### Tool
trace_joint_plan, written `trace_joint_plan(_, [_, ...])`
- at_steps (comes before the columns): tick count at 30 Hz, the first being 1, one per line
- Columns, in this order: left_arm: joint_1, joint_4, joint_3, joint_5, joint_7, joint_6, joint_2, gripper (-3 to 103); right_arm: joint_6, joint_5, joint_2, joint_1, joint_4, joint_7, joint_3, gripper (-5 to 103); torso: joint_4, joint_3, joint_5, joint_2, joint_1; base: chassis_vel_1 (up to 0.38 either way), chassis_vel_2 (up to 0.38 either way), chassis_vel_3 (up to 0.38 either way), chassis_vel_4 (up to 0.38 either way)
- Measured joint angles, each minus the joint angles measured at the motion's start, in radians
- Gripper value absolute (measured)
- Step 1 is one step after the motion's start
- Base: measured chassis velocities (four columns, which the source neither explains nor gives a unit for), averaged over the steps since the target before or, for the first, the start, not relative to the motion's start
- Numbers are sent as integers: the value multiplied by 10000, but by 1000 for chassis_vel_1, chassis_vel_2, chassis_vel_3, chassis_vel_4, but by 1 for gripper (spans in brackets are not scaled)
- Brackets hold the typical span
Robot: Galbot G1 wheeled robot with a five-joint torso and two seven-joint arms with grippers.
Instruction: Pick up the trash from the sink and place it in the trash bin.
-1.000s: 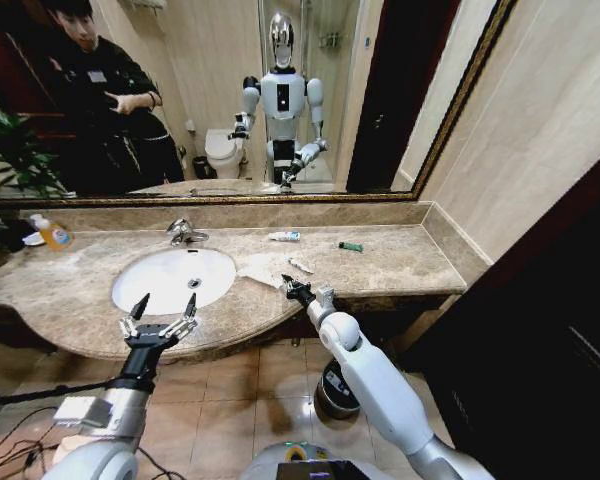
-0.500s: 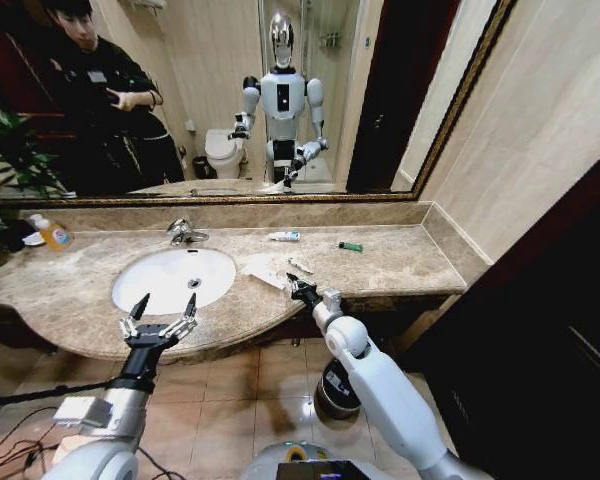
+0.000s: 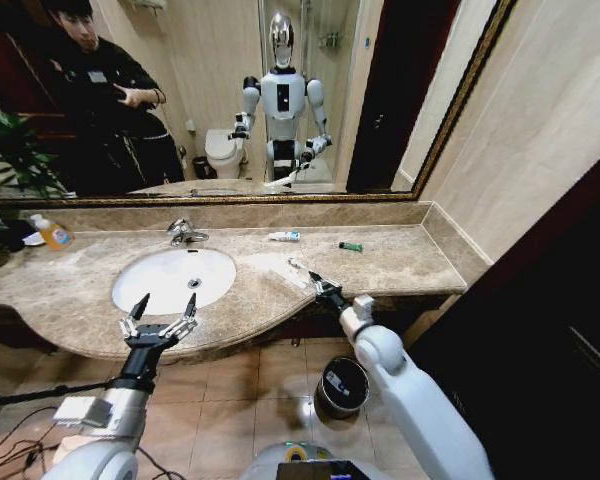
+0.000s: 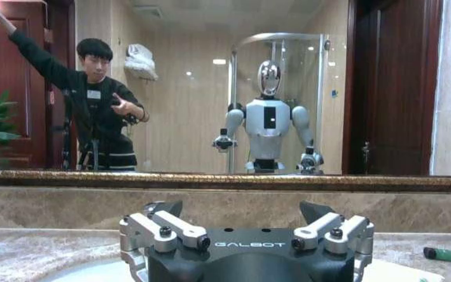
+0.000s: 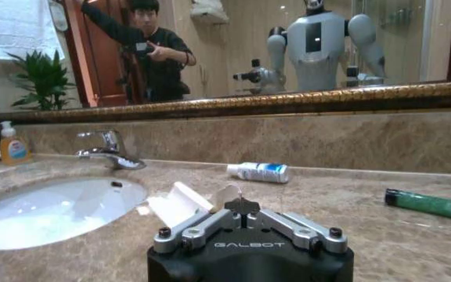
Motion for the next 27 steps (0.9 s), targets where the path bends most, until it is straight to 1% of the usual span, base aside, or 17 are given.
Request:
trace_joint_plan(1, [0,0,0,0,0,0,0,100,0,0,0,0,0,0,0,0,0,0,0,0,0,0,0,0,0])
trace_joint_plan(5, [0,0,0,0,0,0,0,100,34,587,-711,-923,561,23,471,0,0,0,1,0,0,0,0,0,0])
trace_joint_plan(7, [0,0,0,0,0,0,0,100,30,741,-839,-1160,698,44,633,0,0,0,2,0,0,0,0,0,0])
trace_joint_plan(9, [0,-1,-1,0,0,0,0,100,31,936,-1023,-1679,923,27,1076,0,-1,0,0,1,0,0,0,0,0])
trace_joint_plan(10, [0,0,-1,0,0,0,0,100,48,999,-1115,-2028,1035,-123,1407,0,-1,0,0,1,0,0,0,0,0])
trace_joint_plan(11, [0,0,-1,0,0,0,0,100,48,999,-1115,-2028,1035,-123,1407,0,-1,0,0,1,0,0,0,0,0])
trace_joint_plan(14, [0,0,0,0,0,0,1,100,247,1058,-1225,-2740,1169,-468,2104,0,-1,0,2,1,0,0,0,0,0])
trace_joint_plan(15, [0,0,0,0,0,0,1,100,247,1058,-1225,-2740,1169,-468,2104,0,-1,0,2,1,0,0,0,0,0])
trace_joint_plan(18, [0,0,0,0,0,0,1,100,622,1093,-1232,-3277,1080,-685,2541,0,0,0,0,1,0,0,0,0,0])
trace_joint_plan(19, [0,0,0,0,0,0,1,100,622,1093,-1232,-3277,1080,-685,2541,0,0,0,0,1,0,0,0,0,0])
trace_joint_plan(22, [0,0,0,0,0,0,1,100,1131,1088,-1183,-3695,565,-1110,2948,0,-1,0,1,1,0,0,0,0,0])
trace_joint_plan(23, [0,0,0,0,0,0,1,100,1131,1088,-1183,-3695,565,-1110,2948,0,-1,0,1,1,0,0,0,0,0])
trace_joint_plan(25, [0,0,0,0,0,0,0,100,1463,1094,-1144,-3790,102,-1236,3134,0,0,1,1,1,1,0,0,0,0])
trace_joint_plan(26, [0,0,0,0,0,0,0,100,1463,1094,-1144,-3790,102,-1236,3134,0,0,1,1,1,1,0,0,0,0])
trace_joint_plan(27, [0,0,-1,0,0,0,0,100,1619,1137,-1135,-3825,-143,-1261,3198,0,0,1,1,0,1,0,0,0,0])
